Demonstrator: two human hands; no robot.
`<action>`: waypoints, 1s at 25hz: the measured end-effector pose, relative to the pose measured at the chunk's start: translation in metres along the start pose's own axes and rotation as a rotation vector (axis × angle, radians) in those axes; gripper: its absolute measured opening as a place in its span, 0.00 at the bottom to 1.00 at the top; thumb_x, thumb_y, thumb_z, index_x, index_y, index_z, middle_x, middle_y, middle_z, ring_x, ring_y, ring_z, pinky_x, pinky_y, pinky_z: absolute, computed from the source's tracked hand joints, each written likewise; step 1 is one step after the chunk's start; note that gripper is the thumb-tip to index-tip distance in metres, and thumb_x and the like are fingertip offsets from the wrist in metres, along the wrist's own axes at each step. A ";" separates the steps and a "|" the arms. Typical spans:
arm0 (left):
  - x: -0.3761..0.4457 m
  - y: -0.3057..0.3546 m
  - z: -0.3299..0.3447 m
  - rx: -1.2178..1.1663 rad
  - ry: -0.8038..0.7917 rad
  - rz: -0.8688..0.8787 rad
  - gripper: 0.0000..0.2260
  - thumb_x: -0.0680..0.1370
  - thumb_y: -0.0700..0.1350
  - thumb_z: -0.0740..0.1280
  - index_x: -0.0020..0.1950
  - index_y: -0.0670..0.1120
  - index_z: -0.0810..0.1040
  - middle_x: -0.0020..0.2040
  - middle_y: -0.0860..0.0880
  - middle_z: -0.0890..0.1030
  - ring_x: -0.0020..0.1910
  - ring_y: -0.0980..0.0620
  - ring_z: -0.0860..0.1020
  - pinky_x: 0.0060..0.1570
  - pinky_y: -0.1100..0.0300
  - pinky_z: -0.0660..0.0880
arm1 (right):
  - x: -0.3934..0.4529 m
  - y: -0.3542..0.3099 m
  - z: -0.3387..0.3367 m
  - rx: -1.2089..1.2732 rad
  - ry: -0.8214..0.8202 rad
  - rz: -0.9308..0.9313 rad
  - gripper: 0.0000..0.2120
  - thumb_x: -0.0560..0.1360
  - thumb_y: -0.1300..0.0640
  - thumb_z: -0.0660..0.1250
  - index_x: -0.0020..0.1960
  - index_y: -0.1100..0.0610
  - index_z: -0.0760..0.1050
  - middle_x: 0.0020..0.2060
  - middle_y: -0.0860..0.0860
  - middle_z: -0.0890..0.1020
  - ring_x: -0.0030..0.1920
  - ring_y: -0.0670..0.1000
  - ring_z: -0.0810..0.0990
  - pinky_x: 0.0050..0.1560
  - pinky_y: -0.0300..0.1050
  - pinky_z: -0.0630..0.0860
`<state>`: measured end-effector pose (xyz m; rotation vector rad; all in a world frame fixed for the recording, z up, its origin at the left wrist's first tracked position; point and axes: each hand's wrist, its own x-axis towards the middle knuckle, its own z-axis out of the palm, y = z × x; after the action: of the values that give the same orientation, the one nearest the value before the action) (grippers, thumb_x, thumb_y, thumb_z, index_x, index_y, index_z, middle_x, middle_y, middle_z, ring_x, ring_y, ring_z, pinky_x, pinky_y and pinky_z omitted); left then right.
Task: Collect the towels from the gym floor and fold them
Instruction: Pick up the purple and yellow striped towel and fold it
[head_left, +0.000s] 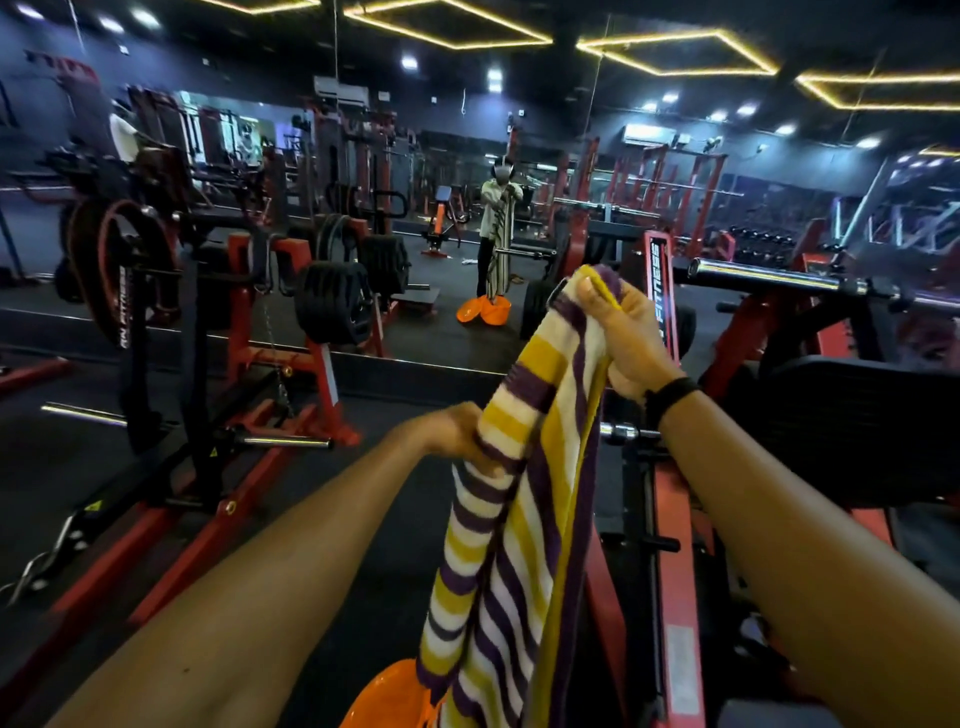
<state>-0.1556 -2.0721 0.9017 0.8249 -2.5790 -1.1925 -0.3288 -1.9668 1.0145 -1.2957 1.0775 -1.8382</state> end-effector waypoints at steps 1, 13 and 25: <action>-0.001 -0.009 -0.001 0.120 -0.034 -0.032 0.19 0.69 0.44 0.77 0.58 0.42 0.80 0.56 0.46 0.82 0.55 0.51 0.79 0.56 0.55 0.76 | 0.004 -0.003 -0.003 0.024 0.069 -0.034 0.03 0.74 0.57 0.67 0.46 0.55 0.76 0.36 0.49 0.83 0.38 0.47 0.81 0.44 0.45 0.81; 0.016 0.045 -0.028 -1.009 0.430 -0.278 0.16 0.80 0.31 0.55 0.68 0.31 0.65 0.32 0.43 0.72 0.18 0.55 0.75 0.20 0.63 0.74 | -0.003 0.026 -0.016 -0.806 0.055 -0.125 0.09 0.74 0.62 0.69 0.49 0.57 0.69 0.36 0.50 0.75 0.34 0.46 0.73 0.34 0.38 0.72; 0.033 0.111 -0.033 -1.266 0.663 -0.127 0.12 0.80 0.30 0.50 0.62 0.38 0.62 0.64 0.31 0.70 0.48 0.33 0.80 0.36 0.49 0.80 | -0.016 0.036 0.002 -1.258 -0.044 -0.271 0.15 0.70 0.46 0.71 0.40 0.58 0.75 0.36 0.51 0.80 0.35 0.52 0.78 0.35 0.47 0.76</action>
<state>-0.2161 -2.0536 1.0043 0.8057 -0.9242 -1.7811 -0.3199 -1.9700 0.9762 -2.1943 2.2687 -1.1830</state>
